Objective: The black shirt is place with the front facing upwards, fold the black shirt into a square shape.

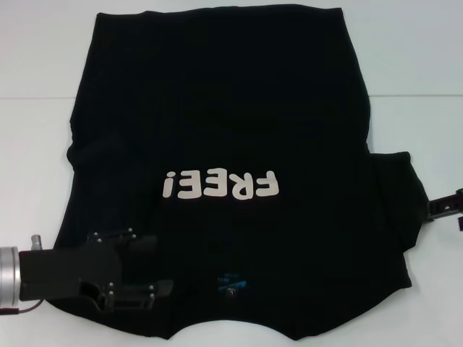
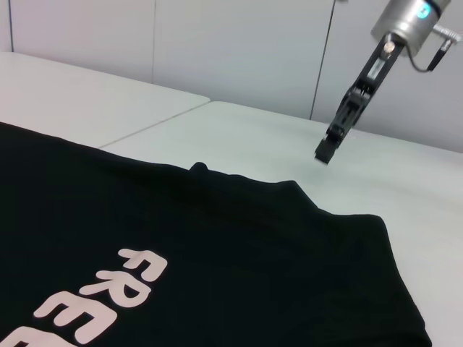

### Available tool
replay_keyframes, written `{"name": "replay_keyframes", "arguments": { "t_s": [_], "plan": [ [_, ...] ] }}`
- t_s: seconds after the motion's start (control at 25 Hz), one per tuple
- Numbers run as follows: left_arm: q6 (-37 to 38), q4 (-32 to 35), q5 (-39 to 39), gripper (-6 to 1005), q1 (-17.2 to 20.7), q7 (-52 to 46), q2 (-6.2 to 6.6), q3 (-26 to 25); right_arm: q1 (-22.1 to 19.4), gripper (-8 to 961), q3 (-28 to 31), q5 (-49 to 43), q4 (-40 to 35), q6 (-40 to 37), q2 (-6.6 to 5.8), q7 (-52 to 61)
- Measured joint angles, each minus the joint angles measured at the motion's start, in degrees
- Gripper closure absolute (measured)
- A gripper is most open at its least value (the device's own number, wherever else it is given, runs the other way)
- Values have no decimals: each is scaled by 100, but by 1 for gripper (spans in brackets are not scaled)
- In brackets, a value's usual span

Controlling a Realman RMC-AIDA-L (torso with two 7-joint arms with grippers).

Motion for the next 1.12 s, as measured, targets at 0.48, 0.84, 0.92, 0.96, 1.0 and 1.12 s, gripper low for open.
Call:
{"name": "replay_keyframes", "arguments": {
  "t_s": [0.48,0.84,0.92,0.96,1.0,1.12],
  "plan": [
    [8,-12,3,177,9,57,-6,0,291,16,-9,13,1068,914,-139,114],
    [9,15,3,177,13,61,-6,-1,443,19,-14,14,1436,1247,-159,168],
    [9,17,3,177,12,61,-4,-1,470,19,-16,14,1538,1311,-161,171],
    [11,19,3,177,11,62,-2,0,482,19,-17,14,1576,1337,-161,172],
    [12,21,3,178,10,62,-1,-1,495,20,-17,13,1611,1364,-162,173],
    [12,22,3,178,13,62,0,-1,522,21,-17,-8,1672,1419,-163,174]
  ]
}}
